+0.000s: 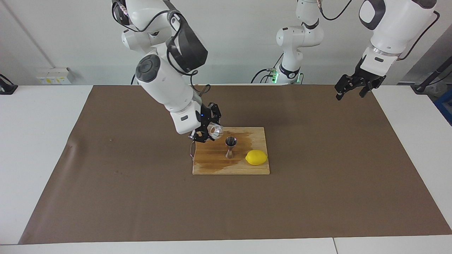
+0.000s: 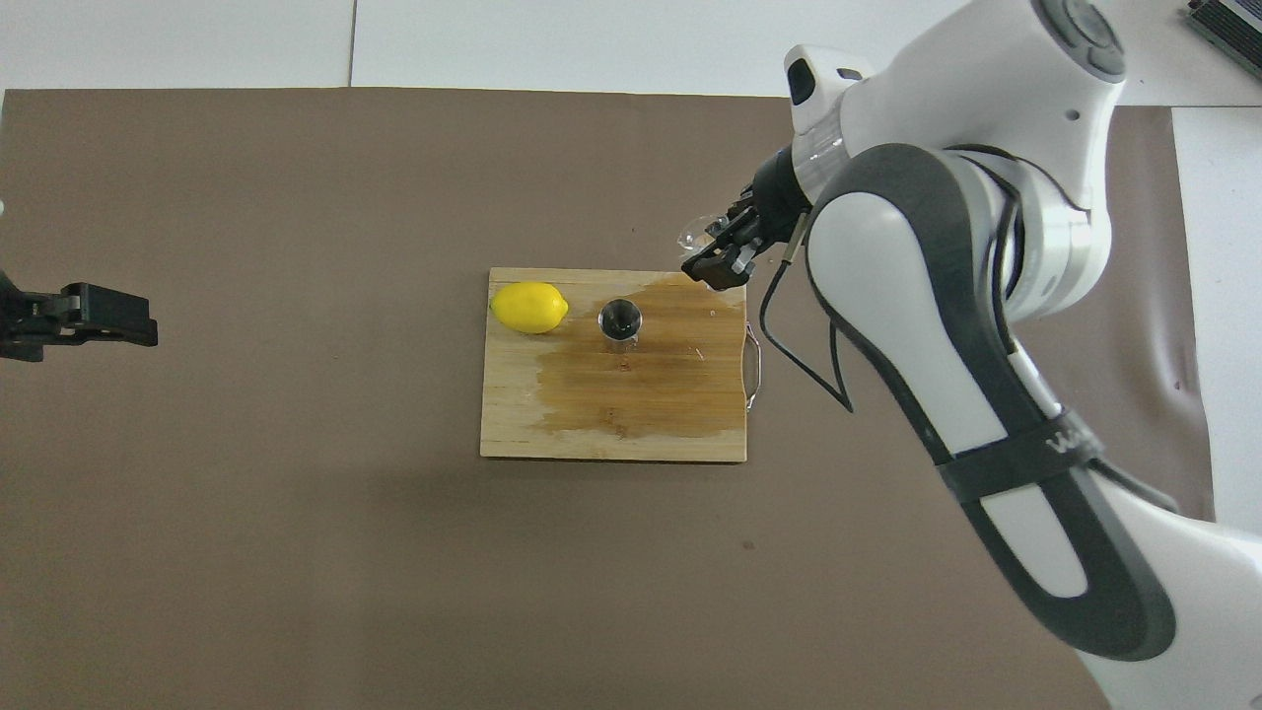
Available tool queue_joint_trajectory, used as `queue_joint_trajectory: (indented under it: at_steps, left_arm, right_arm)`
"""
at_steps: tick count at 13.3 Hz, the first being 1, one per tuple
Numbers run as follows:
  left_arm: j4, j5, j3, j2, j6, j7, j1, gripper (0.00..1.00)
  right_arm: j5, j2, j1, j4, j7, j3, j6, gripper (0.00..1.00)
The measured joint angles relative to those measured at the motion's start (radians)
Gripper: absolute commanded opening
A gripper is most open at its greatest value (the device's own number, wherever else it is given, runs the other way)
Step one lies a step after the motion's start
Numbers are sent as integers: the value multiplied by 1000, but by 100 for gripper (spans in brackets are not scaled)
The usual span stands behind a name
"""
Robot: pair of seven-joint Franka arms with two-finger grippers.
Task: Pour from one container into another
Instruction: 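Carry the glass back to its starting spot with the right gripper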
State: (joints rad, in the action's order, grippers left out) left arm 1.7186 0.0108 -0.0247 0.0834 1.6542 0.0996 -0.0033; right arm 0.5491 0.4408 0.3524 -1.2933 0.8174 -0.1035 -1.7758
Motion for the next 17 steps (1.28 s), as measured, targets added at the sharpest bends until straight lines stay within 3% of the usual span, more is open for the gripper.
queue_joint_trajectory:
  at_steps: [6,11,17]
  left_arm:
    - [0,0,0,0,0,-1,0,100]
    - [0,0,0,0,0,-3,0,100]
    - [0,0,-1,0,0,-6,0,100]
  right_arm:
    - [140,-18,-294,-89,458,-1,-1,0]
    - [283,-30,-521,-231,822,-1,-19,0]
    - [405,-23,-647,-454,1283,1,-8,0]
